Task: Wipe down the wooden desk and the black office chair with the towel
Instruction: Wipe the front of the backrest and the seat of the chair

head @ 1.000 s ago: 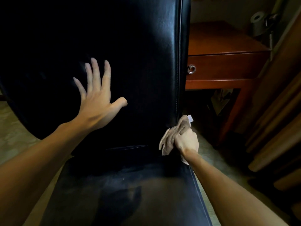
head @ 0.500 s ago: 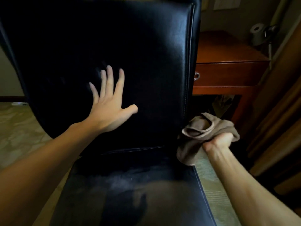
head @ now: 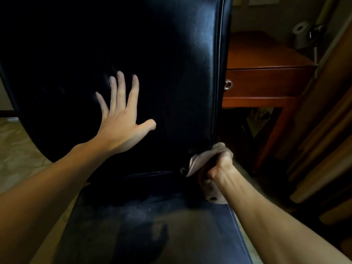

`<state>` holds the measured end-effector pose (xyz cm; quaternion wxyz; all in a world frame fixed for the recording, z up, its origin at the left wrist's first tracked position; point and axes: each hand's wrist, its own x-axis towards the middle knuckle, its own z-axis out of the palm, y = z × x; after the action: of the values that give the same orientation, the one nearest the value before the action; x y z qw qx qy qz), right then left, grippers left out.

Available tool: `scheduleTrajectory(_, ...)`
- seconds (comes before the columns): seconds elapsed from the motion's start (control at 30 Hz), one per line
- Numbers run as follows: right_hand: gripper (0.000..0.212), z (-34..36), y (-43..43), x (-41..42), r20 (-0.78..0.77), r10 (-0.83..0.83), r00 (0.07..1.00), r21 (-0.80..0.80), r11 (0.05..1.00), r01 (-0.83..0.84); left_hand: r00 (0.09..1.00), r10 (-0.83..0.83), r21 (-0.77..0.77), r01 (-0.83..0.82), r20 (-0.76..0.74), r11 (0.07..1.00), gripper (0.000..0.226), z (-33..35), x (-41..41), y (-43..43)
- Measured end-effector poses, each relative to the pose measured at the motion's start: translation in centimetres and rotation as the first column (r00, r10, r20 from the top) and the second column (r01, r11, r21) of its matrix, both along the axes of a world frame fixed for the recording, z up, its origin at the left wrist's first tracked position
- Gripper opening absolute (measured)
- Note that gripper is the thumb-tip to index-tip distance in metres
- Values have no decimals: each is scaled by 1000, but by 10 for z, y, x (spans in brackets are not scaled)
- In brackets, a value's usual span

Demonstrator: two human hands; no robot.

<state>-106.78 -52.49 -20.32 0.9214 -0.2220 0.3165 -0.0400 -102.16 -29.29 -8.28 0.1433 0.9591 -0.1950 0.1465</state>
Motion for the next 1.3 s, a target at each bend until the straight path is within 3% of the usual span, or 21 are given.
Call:
scheduleTrajectory(0.03,12,1,-9,1,-13,-74,997,-79,994,72,1000,5,2,-5,3,1000,113,0,0,0)
scheduleTrajectory(0.07,10,4,-22,2,38,-122,992,-43,991,124,1000,9,5,-9,6,1000,113,0,1,0)
scheduleTrajectory(0.17,39,28,-80,-6,166,-240,957,-136,955,263,1000,4,4,-4,7,1000,113,0,-1,-4)
scheduleTrajectory(0.33,52,70,-128,-19,160,-320,934,-219,911,350,1000,-11,-6,11,5,1000,113,1,-2,-7)
scheduleTrajectory(0.4,54,62,-108,-28,146,-268,952,-248,922,298,1000,-8,-6,8,1,1000,114,1,-2,-5)
scheduleTrajectory(0.57,50,11,-36,-25,-85,-96,992,-302,951,66,1000,-5,7,5,14,1000,113,1,-3,-3)
scheduleTrajectory(0.7,37,1,0,-15,-49,-28,998,-99,995,23,999,20,11,-21,34,1000,114,0,-3,-6)
scheduleTrajectory(0.77,35,2,1,-12,-30,-34,999,-7,999,34,998,38,15,-39,43,999,114,-2,-2,-7)
scheduleTrajectory(0.83,37,10,-4,-15,-55,-64,996,-32,998,62,997,47,12,-47,54,999,115,-4,-3,-6)
scheduleTrajectory(0.97,61,9,-13,-20,-51,-108,993,19,994,109,996,38,2,-39,78,999,115,-7,1,-6)
scheduleTrajectory(1.1,52,8,4,-25,-94,-168,981,59,983,174,996,22,-10,-22,84,1000,112,-8,2,-2)
scheduleTrajectory(1.2,68,21,15,-25,-7,-156,988,-23,987,156,997,5,-29,-2,72,1000,110,-7,1,-1)
scheduleTrajectory(1.23,67,25,13,-24,-26,-148,989,-42,988,146,998,5,-35,-2,68,999,110,-6,0,-1)
scheduleTrajectory(1.3,45,26,5,-21,-67,-125,990,-34,992,123,999,2,-51,0,54,999,110,-5,-1,-1)
